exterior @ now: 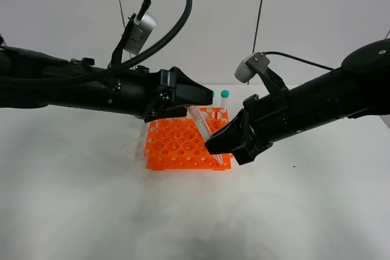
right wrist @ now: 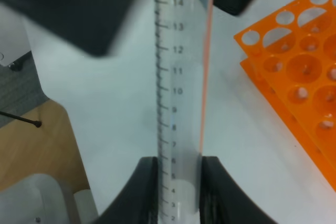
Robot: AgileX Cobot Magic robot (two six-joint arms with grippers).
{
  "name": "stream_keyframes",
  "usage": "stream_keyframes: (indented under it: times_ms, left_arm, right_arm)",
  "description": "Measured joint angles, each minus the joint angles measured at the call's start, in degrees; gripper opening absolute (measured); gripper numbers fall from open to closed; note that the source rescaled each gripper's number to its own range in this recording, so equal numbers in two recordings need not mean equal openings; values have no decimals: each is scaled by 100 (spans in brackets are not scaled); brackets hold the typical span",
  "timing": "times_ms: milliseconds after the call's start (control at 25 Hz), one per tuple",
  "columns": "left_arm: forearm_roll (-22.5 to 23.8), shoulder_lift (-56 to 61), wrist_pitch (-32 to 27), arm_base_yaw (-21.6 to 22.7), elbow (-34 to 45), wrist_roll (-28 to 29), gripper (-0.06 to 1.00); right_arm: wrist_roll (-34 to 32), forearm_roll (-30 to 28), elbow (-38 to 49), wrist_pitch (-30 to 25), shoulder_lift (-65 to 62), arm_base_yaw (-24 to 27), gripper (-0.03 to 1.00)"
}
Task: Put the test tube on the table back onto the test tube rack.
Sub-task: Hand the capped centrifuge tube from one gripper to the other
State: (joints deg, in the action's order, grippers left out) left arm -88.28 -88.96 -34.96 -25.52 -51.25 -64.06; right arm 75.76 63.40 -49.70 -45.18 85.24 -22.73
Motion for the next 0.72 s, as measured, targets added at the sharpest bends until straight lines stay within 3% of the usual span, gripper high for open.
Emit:
stream_keyframes:
  times_ms: [240,480,720]
  left_arm:
    - [-238,0,-39,-10,0,-226,95]
    - [-243,0,-93,-10,0,-226,79]
    - [-200,0,-146,-10,0,-238,74]
  right_arm:
    - [-69,-69,0,0,0,0,1]
    - [-221,-82,0,151,0,0,1]
    - [-238,-82,0,140,0,0,1]
